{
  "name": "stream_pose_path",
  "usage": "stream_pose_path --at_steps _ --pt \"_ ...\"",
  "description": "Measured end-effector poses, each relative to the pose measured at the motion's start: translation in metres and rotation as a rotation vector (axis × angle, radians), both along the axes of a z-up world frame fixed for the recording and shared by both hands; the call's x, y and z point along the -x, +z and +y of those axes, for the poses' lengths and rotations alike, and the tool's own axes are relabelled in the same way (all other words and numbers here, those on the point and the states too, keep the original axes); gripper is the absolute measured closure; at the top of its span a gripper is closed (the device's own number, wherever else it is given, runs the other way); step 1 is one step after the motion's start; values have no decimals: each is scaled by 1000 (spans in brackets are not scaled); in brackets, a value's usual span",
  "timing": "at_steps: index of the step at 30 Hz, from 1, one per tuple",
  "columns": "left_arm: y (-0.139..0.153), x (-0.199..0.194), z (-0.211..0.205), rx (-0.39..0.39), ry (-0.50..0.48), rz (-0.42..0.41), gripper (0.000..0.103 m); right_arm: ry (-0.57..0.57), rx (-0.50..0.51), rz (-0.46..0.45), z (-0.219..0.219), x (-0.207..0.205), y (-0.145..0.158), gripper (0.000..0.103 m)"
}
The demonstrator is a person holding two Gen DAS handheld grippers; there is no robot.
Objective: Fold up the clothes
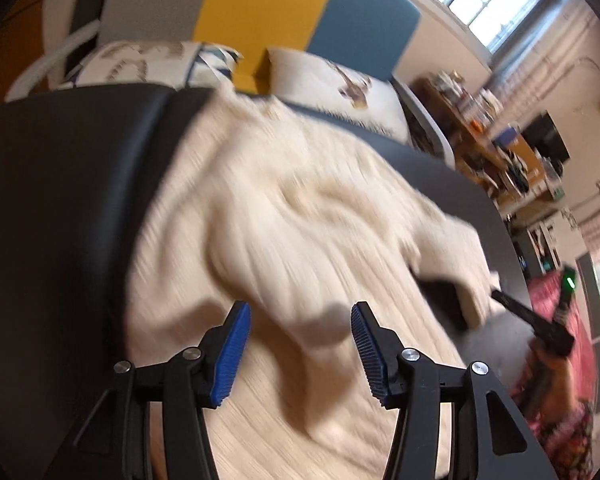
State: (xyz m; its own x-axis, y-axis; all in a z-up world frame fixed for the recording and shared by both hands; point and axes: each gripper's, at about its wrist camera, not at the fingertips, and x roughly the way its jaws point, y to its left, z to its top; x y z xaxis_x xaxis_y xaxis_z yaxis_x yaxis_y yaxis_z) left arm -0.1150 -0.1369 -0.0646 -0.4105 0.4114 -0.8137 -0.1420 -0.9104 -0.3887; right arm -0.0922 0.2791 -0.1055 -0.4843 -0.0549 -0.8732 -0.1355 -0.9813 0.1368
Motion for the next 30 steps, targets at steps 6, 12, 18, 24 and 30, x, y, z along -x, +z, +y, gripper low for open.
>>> stream_pose_path --at_steps 6,12,18,24,30 --pt "-22 -22 14 68 -3 -65 49 -7 -42 -9 11 7 -14 82" --pt "-42 -28 22 128 3 -110 49 -72 -125 -3 45 29 -12 82" --pt "-43 -25 29 168 -3 -110 47 -106 -158 19 72 57 -10 82" --pt "-42 -25 26 170 3 -110 44 -227 -87 56 114 49 1 79" --pt "-38 -32 24 223 9 -79 44 -385 -41 81 162 35 15 69"
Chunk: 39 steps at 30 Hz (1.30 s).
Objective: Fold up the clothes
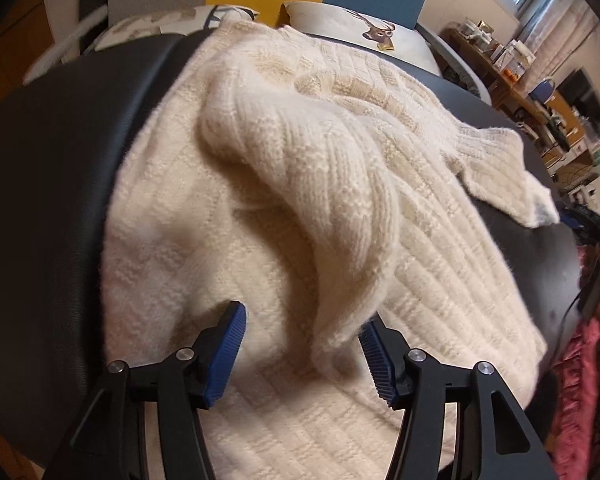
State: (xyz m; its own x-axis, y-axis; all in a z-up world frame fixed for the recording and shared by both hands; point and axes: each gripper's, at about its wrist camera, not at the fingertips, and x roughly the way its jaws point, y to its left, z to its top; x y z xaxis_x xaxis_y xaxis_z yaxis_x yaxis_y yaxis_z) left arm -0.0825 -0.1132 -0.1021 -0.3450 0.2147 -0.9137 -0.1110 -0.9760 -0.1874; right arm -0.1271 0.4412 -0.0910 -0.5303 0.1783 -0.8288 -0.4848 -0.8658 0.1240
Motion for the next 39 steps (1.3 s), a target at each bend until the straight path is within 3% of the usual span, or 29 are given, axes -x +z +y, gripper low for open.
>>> stream_pose_path --at_steps 7,9,11,17,19,22,23,30,32,34,39 --pt "-3 1 3 15 -1 -13 41 -12 17 -90 14 23 -18 65" --pt "-4 3 2 7 8 -21 40 28 4 -73 5 30 -15 85" --pt "-4 4 2 0 13 -28 40 24 -22 -63 3 35 -12 97" --pt "-5 1 -3 -13 28 -29 38 -36 -162 -68 14 45 -4 97" --pt "-5 -2 -4 -14 30 -28 38 -60 -166 -95 23 54 -11 97" --pt "-6 -4 -4 -13 34 -26 36 -43 -193 -101 18 52 -11 89" --pt "-6 -5 -4 -11 38 -25 35 -47 -225 -106 12 51 -7 84" --pt "-5 -10 2 -37 40 -40 27 237 -163 109 -114 35 49 81" --pt "-4 -12 4 -69 41 -56 27 342 -156 98 -157 41 46 81" --pt "-4 -18 4 -158 41 -95 27 431 -128 80 -199 47 38 81" --pt "-8 -42 11 -269 43 -148 27 429 -47 -8 -237 57 4 81"
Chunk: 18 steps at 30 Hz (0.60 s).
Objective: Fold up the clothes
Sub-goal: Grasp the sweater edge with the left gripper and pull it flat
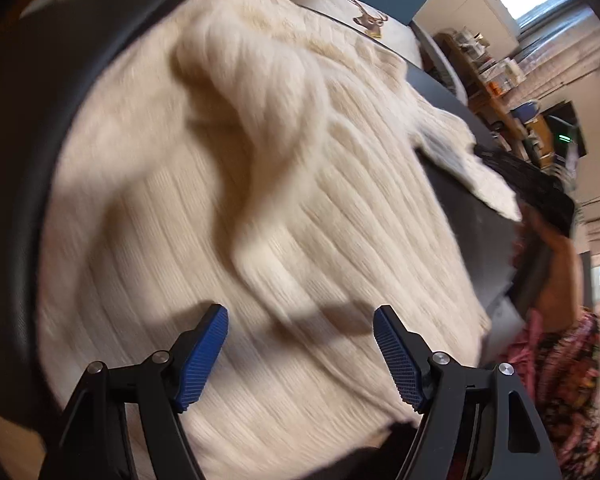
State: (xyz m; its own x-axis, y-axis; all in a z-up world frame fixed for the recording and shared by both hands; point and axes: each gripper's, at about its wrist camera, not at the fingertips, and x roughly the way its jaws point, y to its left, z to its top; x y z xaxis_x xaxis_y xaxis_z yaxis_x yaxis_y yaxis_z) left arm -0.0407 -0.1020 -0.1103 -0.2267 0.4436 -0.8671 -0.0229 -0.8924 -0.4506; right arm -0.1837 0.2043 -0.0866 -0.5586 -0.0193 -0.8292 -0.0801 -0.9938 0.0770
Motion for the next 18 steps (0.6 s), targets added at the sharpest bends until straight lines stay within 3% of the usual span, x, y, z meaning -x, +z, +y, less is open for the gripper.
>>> stream_pose_path --at_steps 5,8,9,11,12,13,18 --pt "2 -18 20 -31 -48 10 28 -52 66 -52 7 -13 -25 81" --pt "1 -22 25 -27 -50 35 29 -25 22 -32 3 -11 -21 81" --pt "0 -22 26 -24 -43 46 33 -10 -2 -25 -1 -11 -19 81" --pt "-1 -21 27 -18 -35 62 55 13 -26 -2 -7 -8 -16 81" --pt "-1 -20 27 -16 -40 62 85 29 -14 8 -11 -8 -15 81" --pt "-2 -19 27 -14 -44 62 94 45 -1 17 -14 -7 -13 81" --pt "6 -23 13 -74 -48 72 97 194 63 51 -53 -4 -10 81"
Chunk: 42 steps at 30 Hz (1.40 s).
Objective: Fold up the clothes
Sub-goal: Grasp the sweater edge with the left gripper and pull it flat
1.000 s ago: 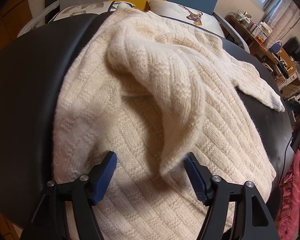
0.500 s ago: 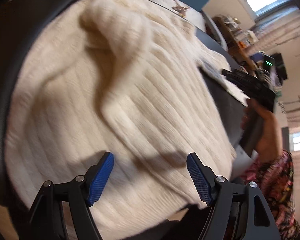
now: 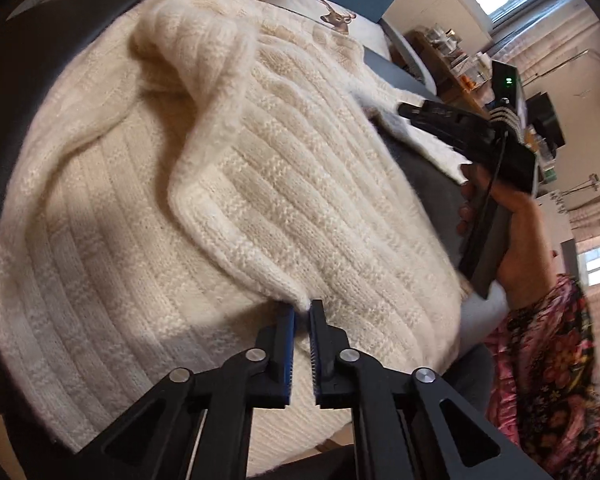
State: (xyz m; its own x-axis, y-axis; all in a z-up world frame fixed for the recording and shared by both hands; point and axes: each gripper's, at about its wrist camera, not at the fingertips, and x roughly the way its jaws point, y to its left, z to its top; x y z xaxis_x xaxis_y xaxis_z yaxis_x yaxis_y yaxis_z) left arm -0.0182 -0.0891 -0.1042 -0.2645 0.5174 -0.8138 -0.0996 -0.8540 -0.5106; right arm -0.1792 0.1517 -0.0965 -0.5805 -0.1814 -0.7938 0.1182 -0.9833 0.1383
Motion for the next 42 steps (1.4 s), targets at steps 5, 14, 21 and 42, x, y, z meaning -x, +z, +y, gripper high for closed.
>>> stream_pose_path --at_steps 5,14,21,42 --pt "14 -1 -16 -76 -3 19 98 161 -2 29 -44 -12 7 81" --pt "75 15 -78 -53 -7 165 98 320 -67 -4 -96 -19 11 81" --pt "126 22 -154 73 60 294 98 258 -68 -82 -95 -16 -9 81" --pt "73 129 -318 557 308 192 98 146 -129 -26 -120 -39 13 81"
